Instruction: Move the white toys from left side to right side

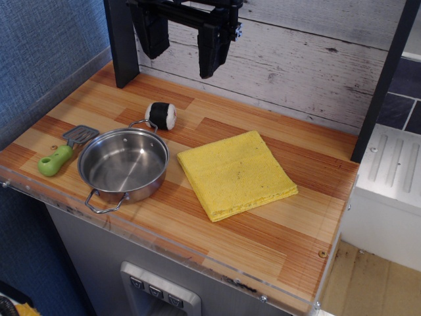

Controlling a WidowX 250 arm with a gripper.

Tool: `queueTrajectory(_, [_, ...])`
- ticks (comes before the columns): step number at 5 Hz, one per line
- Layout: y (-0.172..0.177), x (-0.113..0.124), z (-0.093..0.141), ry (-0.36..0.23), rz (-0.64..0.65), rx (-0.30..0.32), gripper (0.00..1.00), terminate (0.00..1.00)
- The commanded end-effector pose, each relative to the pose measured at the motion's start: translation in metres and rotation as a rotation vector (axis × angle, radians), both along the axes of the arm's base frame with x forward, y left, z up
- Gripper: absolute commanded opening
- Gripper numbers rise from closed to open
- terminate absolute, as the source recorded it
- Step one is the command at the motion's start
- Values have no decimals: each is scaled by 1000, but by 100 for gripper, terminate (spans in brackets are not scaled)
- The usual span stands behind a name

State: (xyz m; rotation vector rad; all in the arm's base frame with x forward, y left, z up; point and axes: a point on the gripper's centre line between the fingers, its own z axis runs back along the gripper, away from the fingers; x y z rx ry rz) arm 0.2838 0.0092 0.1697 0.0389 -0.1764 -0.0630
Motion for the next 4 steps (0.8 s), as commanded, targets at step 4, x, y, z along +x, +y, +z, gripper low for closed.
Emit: queueTrajectory(4, [40, 46, -22, -115, 103, 77, 100, 0])
